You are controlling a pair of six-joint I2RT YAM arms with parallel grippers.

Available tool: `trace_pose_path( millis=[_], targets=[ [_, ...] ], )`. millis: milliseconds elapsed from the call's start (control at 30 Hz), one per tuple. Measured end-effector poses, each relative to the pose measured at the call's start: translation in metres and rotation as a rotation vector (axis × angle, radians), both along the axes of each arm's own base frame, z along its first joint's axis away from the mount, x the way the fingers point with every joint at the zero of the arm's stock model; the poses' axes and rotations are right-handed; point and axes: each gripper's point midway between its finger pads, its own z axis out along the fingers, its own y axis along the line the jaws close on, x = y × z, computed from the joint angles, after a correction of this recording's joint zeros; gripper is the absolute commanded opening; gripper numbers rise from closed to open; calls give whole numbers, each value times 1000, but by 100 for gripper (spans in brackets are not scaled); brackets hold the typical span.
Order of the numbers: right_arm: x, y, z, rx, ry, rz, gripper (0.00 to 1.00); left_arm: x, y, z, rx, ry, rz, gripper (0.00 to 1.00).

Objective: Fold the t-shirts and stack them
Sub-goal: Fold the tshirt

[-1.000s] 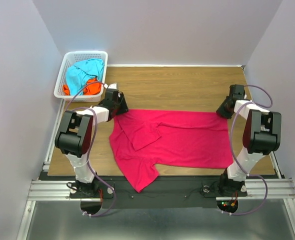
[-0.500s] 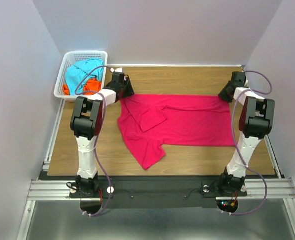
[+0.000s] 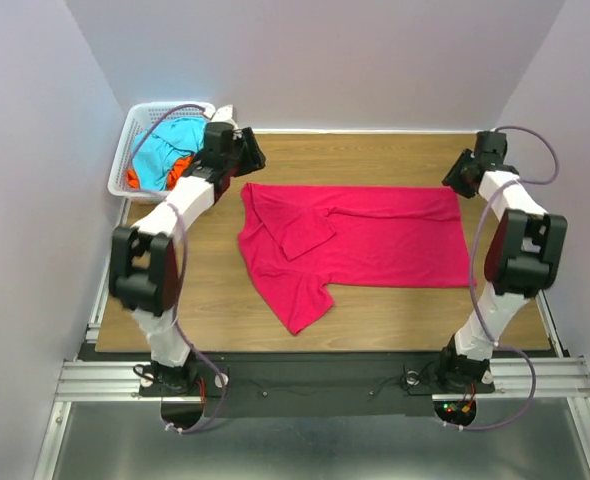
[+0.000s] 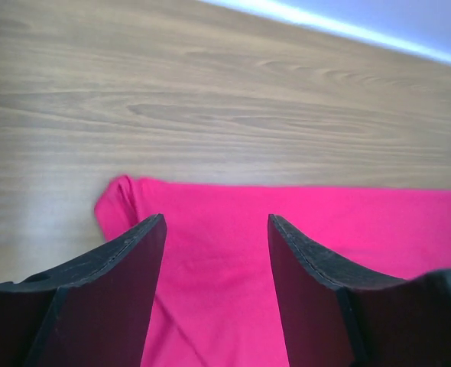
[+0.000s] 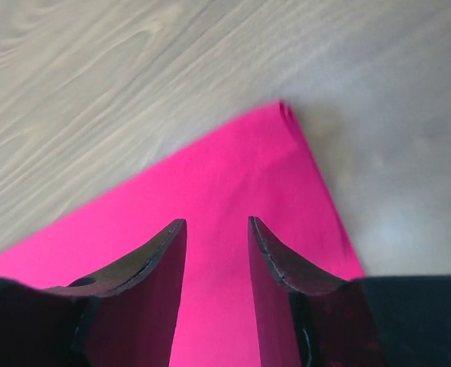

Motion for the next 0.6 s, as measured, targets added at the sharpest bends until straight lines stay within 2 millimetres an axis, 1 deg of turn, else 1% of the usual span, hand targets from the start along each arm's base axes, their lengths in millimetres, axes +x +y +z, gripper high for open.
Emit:
trace_pose_path(
  millis=[33,67,100,133,167,233,267,300,333,367,400,433,467,500,533,567,600],
  targets=[
    [-6,2,11,0,-13,0,47,-17,2,26,-11,-39,-3,68],
    [-17,4,28,-3,-38,-1,48,-32,3,44,-22,-73,-6,68],
    [-32,7,47,-5,-66,-2,50,-52,6,64,-33,-108,-8,68],
    [-41,9,59,-9,-86,-2,50,-67,8,76,-40,-133,-10,68],
    [-54,11,75,-15,-119,-4,51,-91,13,88,-47,-164,-10,69],
    [-79,15,90,-19,-140,-6,54,-118,17,88,-47,-164,-11,69],
    [-88,16,90,-18,-140,-8,54,-134,21,77,-41,-144,-5,69],
    [-102,20,86,-13,-133,-12,55,-147,25,64,-37,-120,1,69],
    [-110,21,83,-10,-123,-12,55,-160,30,43,-24,-70,9,69],
    [-128,25,72,0,-88,-16,55,-170,33,25,-11,-22,14,69],
    [-141,28,62,6,-62,-17,55,-183,35,3,-2,27,17,69],
    [-151,30,54,13,-40,-19,55,-193,38,-15,9,73,22,69],
    [-167,33,39,22,5,-23,55,-208,41,-40,26,141,27,69],
    [-176,35,31,28,31,-26,55,-221,43,-60,42,197,25,68],
    [-189,37,17,34,71,-30,55,-228,43,-70,50,227,24,68],
    [-197,38,10,38,94,-32,55,-239,42,-82,60,267,17,68],
    [-205,40,2,41,119,-35,55,-245,40,-88,67,284,10,65]
  ],
)
